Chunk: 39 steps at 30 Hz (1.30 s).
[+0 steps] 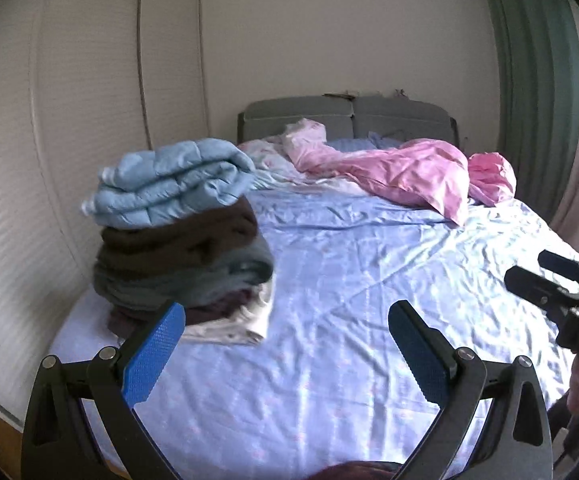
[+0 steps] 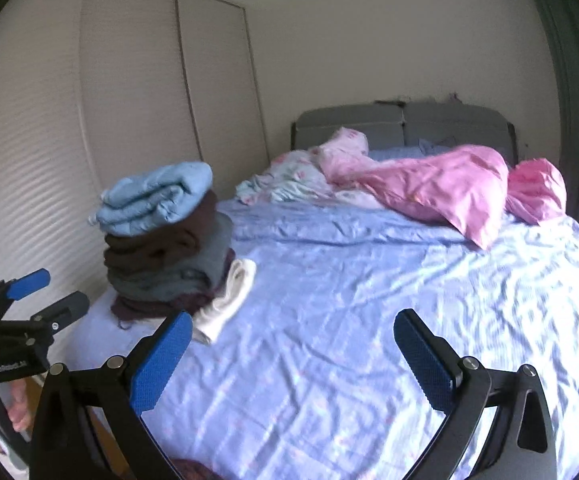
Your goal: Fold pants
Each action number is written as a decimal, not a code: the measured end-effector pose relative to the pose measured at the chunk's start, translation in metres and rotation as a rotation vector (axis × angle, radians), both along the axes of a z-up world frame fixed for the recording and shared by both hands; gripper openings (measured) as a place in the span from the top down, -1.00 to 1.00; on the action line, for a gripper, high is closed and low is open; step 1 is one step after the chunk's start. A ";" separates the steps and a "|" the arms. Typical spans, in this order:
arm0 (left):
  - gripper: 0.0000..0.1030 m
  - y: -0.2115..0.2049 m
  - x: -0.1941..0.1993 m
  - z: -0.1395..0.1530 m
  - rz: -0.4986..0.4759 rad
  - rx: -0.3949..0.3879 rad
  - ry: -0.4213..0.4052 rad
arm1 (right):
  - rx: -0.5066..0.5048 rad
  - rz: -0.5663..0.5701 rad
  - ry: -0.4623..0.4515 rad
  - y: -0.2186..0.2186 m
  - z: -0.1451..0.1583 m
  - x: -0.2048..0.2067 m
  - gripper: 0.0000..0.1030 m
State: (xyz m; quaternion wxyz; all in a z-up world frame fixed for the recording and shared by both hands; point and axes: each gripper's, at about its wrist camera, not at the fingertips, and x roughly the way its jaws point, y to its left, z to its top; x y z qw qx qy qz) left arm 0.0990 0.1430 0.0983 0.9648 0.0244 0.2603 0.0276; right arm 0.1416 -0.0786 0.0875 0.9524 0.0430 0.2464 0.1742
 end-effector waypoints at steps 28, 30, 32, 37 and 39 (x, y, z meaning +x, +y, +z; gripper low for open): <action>-1.00 -0.020 -0.014 -0.008 0.090 0.010 -0.038 | -0.001 -0.054 -0.021 -0.028 -0.022 -0.033 -0.98; -1.00 -0.022 -0.015 -0.009 0.090 0.012 -0.037 | -0.004 -0.056 -0.020 -0.028 -0.022 -0.034 -0.98; -1.00 -0.022 -0.015 -0.009 0.091 0.012 -0.035 | -0.004 -0.055 -0.020 -0.028 -0.023 -0.033 -0.98; -1.00 -0.023 -0.015 -0.012 0.089 0.012 -0.023 | -0.007 -0.055 -0.021 -0.027 -0.023 -0.033 -0.98; -1.00 -0.024 -0.015 -0.013 0.089 0.013 -0.021 | -0.006 -0.056 -0.022 -0.027 -0.023 -0.033 -0.98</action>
